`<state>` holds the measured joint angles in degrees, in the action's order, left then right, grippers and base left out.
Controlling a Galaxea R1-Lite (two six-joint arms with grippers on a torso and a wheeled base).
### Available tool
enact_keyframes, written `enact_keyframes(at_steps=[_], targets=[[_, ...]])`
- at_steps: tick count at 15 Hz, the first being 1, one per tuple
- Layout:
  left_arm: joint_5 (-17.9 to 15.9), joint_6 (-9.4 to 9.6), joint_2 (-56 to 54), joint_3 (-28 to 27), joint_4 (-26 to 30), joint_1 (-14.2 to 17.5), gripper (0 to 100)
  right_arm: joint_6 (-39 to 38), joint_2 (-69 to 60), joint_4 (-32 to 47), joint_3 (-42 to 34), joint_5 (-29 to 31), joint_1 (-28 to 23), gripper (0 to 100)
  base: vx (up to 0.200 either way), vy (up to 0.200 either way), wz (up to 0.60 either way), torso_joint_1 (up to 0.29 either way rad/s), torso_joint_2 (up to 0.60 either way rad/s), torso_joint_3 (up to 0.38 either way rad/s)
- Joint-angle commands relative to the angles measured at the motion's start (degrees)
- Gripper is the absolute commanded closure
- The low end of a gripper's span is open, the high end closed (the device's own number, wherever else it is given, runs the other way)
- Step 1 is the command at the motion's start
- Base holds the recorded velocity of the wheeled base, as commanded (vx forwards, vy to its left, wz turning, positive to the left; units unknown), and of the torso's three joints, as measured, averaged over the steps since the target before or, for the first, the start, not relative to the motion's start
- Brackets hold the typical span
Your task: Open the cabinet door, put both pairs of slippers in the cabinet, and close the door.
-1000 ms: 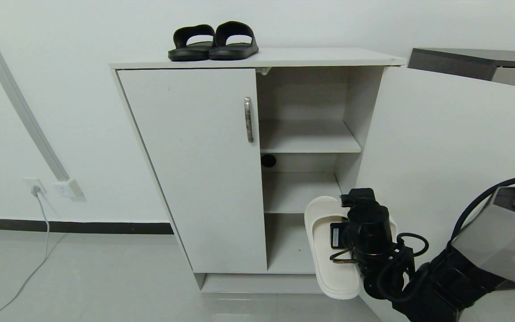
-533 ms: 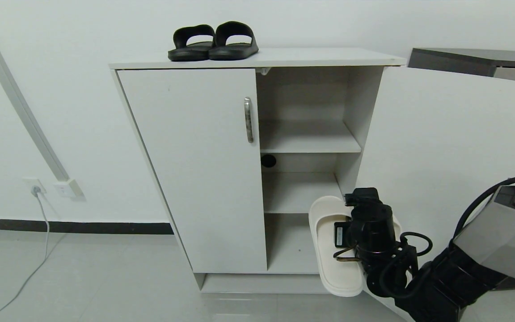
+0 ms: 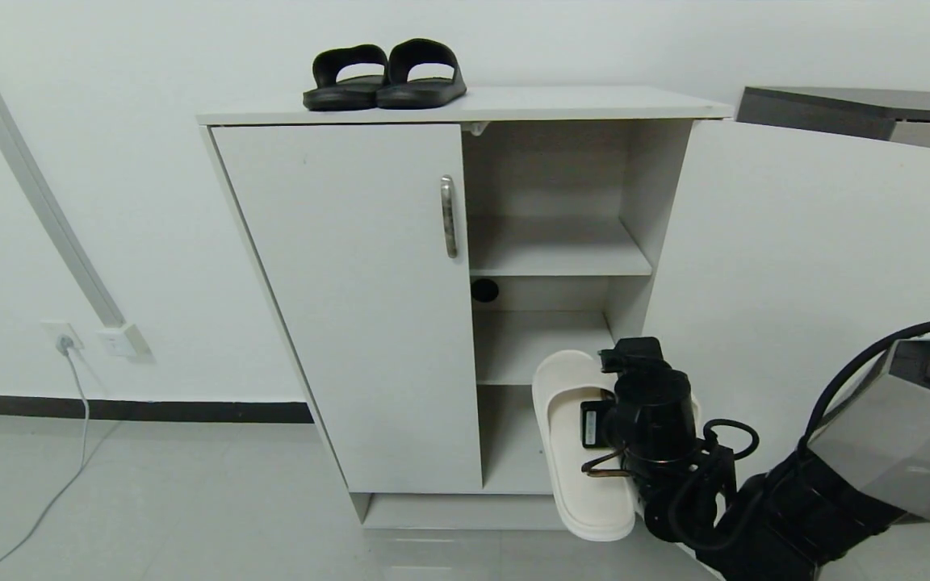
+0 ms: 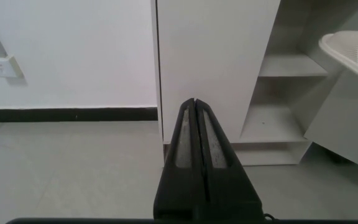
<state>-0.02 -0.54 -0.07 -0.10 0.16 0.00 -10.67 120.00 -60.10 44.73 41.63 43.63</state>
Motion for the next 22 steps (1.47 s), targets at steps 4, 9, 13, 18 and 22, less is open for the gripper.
enact_keyframes(at_steps=[4, 9, 13, 18, 22], targets=[[-0.1, 0.01, 0.1, 0.0, 0.0, 0.0, 100, -0.6, 7.3, -0.1, 8.5, -0.9, 0.0, 100, 0.000, 0.000, 0.00, 0.000, 0.00, 0.000], [-0.1, 0.01, 0.1, 0.0, 0.0, 0.0, 100, -1.6, 10.9, -0.2, 11.0, -0.9, 0.1, 100, 0.000, 0.000, 0.00, 0.000, 0.00, 0.000], [-0.1, 0.01, 0.1, 0.0, 0.0, 0.0, 100, -1.6, 11.8, -0.2, 11.0, -1.0, 0.1, 100, 0.000, 0.000, 0.00, 0.000, 0.00, 0.000], [-0.1, 0.10, 0.1, 0.0, 0.0, 0.0, 100, -1.5, 12.2, -0.2, 11.2, -0.9, 0.1, 100, 0.160, 0.000, 0.00, 0.002, 0.00, 0.003], [0.0, 0.18, 0.1, 0.0, 0.0, -0.1, 100, -1.5, 11.8, -0.3, 11.0, -0.8, 0.1, 100, 0.150, 0.000, 0.00, 0.004, 0.00, 0.002]])
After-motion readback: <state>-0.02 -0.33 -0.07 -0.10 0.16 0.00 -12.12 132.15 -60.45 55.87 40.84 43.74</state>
